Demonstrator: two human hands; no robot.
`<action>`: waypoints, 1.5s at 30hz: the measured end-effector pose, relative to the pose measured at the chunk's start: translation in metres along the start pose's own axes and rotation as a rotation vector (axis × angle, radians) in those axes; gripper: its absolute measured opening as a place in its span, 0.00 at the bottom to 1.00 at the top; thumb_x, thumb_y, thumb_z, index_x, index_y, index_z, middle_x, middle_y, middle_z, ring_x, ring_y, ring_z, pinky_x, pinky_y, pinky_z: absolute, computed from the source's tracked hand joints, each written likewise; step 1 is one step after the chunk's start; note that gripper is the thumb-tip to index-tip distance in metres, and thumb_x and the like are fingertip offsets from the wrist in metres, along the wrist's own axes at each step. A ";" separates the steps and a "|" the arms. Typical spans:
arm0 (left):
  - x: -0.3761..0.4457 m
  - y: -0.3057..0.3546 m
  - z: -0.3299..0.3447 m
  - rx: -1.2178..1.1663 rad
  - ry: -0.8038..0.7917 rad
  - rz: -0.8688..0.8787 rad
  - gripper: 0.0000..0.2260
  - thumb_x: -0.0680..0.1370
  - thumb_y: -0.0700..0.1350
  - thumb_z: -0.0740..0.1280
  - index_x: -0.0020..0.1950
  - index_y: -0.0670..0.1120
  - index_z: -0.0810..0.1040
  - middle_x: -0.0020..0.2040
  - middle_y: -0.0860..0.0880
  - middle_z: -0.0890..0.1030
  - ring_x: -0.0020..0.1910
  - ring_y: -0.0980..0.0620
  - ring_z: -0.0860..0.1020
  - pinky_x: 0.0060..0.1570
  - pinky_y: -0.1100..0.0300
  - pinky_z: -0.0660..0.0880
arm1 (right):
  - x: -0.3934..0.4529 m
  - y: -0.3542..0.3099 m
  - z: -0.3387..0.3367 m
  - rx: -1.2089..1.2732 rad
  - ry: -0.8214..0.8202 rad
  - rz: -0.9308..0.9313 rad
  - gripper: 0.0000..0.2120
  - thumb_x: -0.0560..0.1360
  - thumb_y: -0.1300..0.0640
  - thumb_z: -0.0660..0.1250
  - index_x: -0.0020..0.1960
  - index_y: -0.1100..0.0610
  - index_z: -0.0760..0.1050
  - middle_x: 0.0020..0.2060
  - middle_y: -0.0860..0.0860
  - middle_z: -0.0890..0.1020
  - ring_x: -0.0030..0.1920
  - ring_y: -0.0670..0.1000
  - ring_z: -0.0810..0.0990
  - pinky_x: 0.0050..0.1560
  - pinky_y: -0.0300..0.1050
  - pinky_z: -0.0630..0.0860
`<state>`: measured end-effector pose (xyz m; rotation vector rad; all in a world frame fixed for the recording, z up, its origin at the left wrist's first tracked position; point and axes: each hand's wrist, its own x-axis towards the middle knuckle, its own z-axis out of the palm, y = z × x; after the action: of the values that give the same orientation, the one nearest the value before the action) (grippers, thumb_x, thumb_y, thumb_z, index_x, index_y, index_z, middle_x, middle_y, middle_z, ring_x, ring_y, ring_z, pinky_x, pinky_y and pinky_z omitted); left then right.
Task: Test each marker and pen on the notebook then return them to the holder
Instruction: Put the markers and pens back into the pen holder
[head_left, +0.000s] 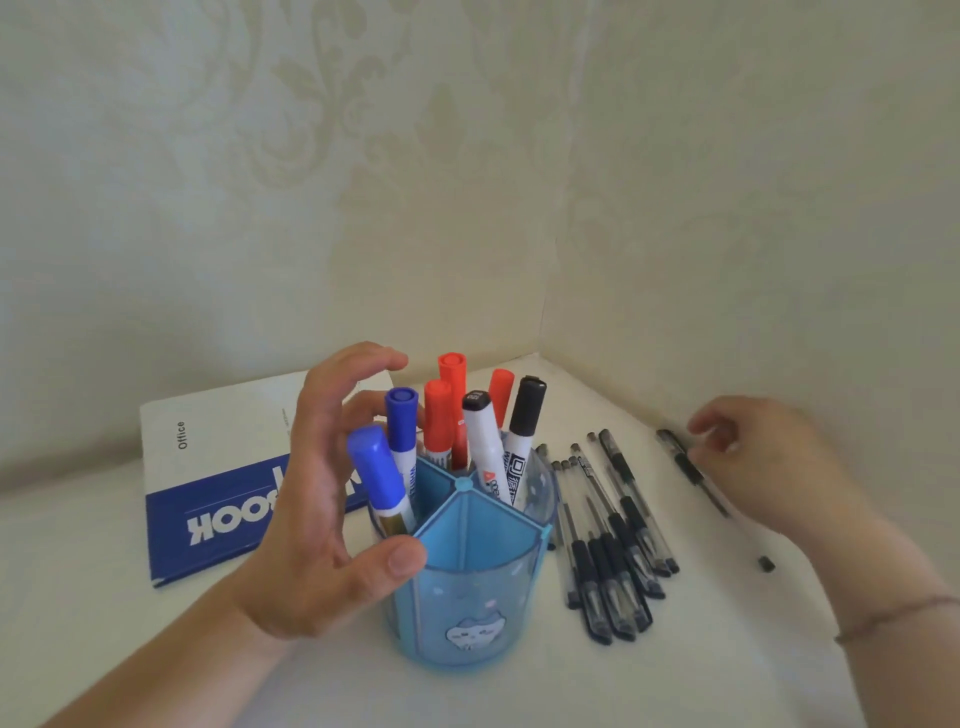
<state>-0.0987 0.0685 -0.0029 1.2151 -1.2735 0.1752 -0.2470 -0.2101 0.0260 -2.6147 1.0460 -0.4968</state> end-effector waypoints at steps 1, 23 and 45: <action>0.000 0.000 0.000 0.000 0.001 0.002 0.35 0.70 0.66 0.70 0.72 0.54 0.62 0.70 0.41 0.61 0.50 0.33 0.72 0.46 0.36 0.73 | 0.002 0.005 0.004 -0.047 -0.077 0.057 0.06 0.72 0.57 0.72 0.47 0.51 0.77 0.44 0.51 0.83 0.41 0.52 0.76 0.42 0.41 0.69; 0.001 0.003 0.004 -0.010 0.035 0.005 0.38 0.73 0.70 0.61 0.71 0.43 0.61 0.70 0.43 0.66 0.57 0.40 0.75 0.54 0.34 0.72 | -0.076 -0.086 -0.011 1.058 0.170 -0.676 0.25 0.72 0.63 0.71 0.62 0.42 0.69 0.43 0.50 0.81 0.36 0.55 0.82 0.27 0.48 0.76; 0.004 0.003 0.005 -0.105 0.086 -0.004 0.36 0.75 0.70 0.58 0.68 0.42 0.63 0.62 0.55 0.78 0.49 0.47 0.80 0.49 0.49 0.76 | 0.003 -0.027 0.048 -0.082 -0.248 -0.038 0.19 0.79 0.58 0.61 0.69 0.54 0.68 0.55 0.55 0.80 0.55 0.56 0.77 0.55 0.51 0.76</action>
<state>-0.1028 0.0643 0.0009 1.1087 -1.1911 0.1539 -0.2091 -0.1870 -0.0066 -2.6849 0.9560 -0.1336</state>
